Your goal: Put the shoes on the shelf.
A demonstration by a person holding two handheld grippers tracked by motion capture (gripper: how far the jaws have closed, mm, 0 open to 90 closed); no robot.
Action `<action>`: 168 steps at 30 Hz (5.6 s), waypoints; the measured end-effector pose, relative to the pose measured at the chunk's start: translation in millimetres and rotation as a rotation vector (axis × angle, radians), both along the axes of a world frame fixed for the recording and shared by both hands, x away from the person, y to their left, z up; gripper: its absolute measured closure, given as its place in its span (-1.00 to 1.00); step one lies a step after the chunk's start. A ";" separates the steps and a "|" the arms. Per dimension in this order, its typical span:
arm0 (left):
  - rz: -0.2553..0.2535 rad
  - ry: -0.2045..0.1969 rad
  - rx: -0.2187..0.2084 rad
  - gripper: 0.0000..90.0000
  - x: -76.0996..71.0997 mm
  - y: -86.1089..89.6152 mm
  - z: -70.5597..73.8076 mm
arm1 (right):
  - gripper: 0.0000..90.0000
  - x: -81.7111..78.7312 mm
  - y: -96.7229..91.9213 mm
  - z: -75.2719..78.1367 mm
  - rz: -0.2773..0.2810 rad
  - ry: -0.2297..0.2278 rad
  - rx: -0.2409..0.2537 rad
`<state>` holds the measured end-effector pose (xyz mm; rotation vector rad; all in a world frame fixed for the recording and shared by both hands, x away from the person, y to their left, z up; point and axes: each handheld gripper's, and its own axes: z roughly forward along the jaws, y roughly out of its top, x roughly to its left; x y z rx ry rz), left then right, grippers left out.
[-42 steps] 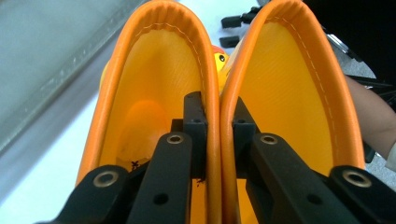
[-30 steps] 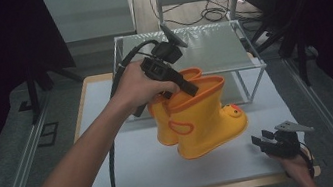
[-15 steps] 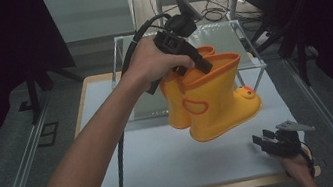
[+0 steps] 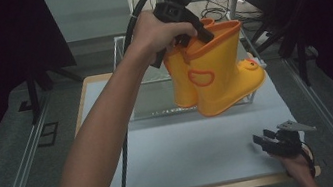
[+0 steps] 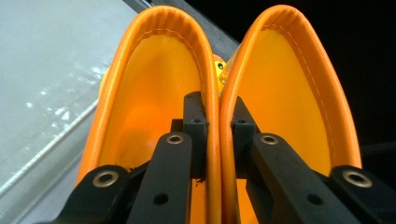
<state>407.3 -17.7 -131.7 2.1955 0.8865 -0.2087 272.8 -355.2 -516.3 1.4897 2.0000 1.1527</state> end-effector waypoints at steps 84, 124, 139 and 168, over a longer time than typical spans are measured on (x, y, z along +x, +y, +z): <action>0.465 -0.141 -0.013 0.28 79.4 55.1 6.8 | -0.02 -1.3 -2.5 2.9 -0.004 -0.005 0.022; 0.419 -0.094 0.162 0.98 52.7 132.0 -112.5 | -0.02 -1.4 4.2 0.9 0.010 -0.002 -0.017; 0.425 -0.057 0.184 0.98 63.3 115.8 -177.3 | -0.02 -0.5 5.2 -2.2 0.011 0.004 -0.026; 0.361 -0.012 0.129 1.00 60.0 78.8 -174.2 | -0.02 -1.5 9.3 -0.3 0.015 0.000 -0.016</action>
